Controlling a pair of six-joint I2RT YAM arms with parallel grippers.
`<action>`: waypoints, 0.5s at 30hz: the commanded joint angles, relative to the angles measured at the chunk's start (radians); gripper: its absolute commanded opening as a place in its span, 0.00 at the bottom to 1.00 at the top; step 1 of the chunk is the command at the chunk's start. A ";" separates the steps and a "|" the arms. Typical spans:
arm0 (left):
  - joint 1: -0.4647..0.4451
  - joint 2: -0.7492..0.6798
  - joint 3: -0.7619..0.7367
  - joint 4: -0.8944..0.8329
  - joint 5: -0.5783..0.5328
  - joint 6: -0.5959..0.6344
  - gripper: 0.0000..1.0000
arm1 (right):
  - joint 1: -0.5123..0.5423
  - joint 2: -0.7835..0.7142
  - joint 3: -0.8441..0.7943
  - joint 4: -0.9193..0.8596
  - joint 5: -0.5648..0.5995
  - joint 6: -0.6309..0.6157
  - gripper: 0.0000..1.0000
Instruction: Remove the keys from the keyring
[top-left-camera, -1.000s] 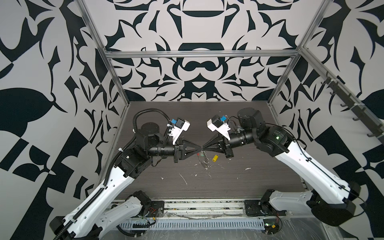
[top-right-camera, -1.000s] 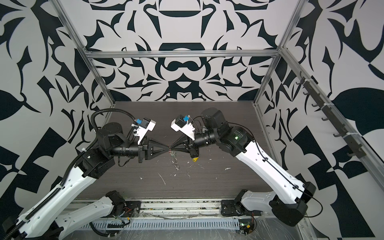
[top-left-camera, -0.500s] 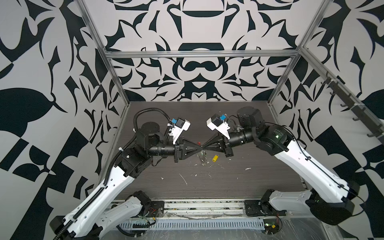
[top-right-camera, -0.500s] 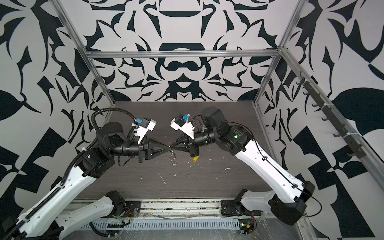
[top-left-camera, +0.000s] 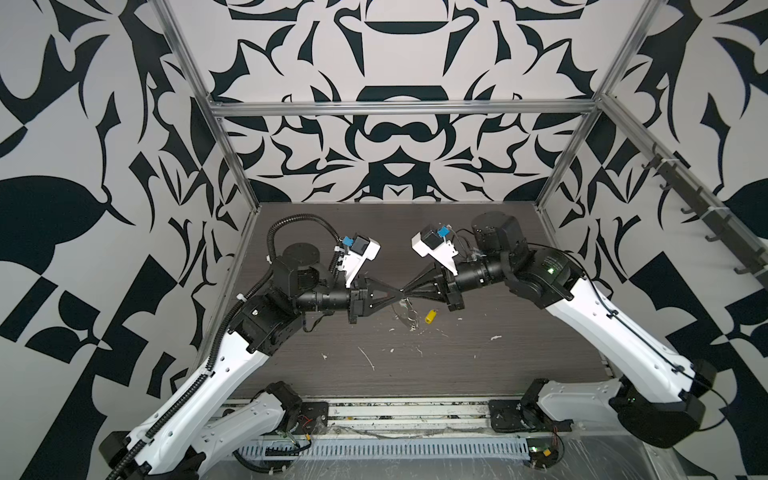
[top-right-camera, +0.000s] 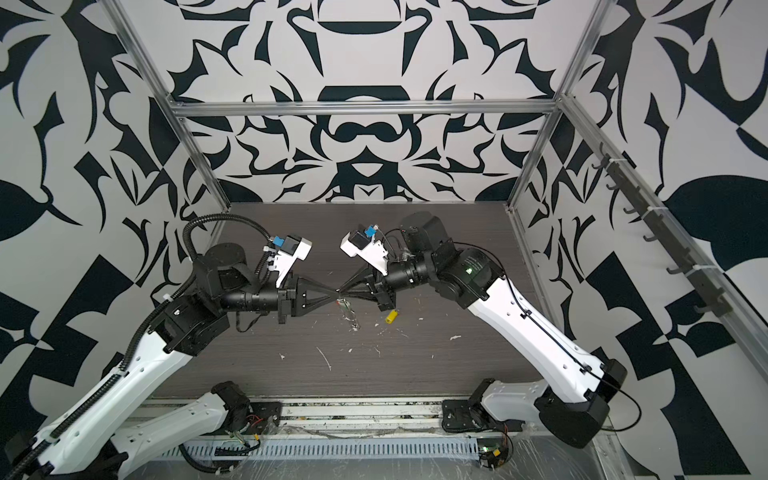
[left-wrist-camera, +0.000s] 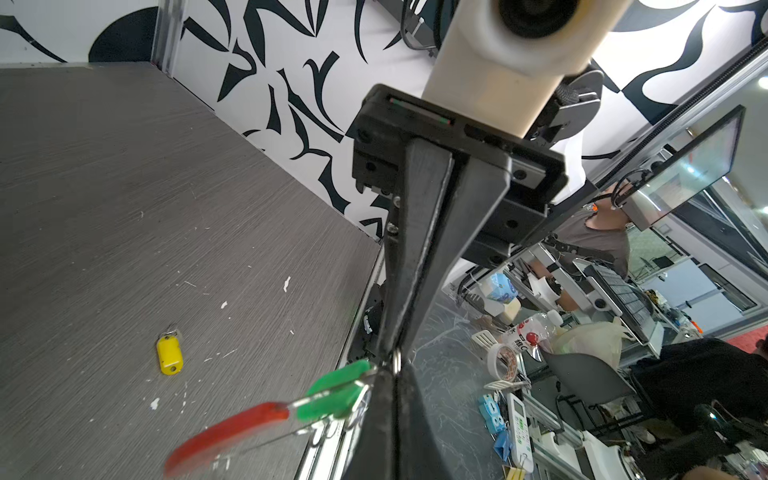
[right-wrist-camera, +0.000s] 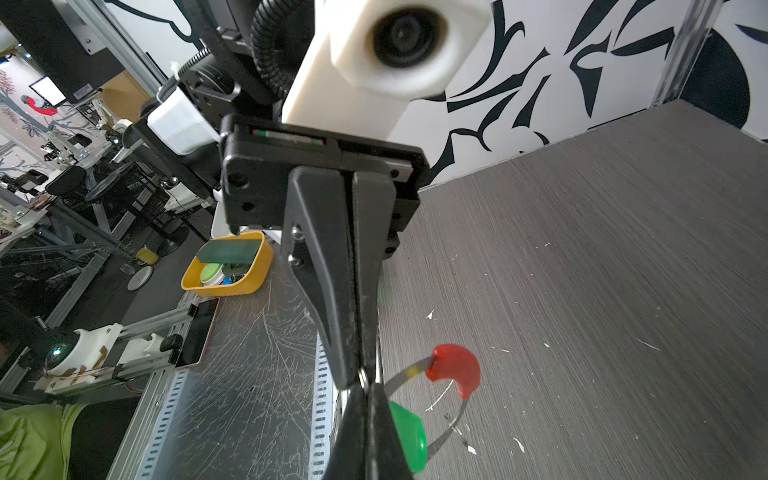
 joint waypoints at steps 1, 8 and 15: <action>-0.001 -0.011 0.015 0.021 -0.041 0.004 0.00 | 0.000 -0.055 -0.019 0.150 0.067 0.058 0.30; -0.001 -0.050 -0.014 0.052 -0.189 0.008 0.00 | 0.009 -0.163 -0.168 0.334 0.235 0.161 0.50; -0.003 -0.097 -0.070 0.142 -0.300 -0.017 0.00 | 0.069 -0.246 -0.387 0.560 0.404 0.221 0.58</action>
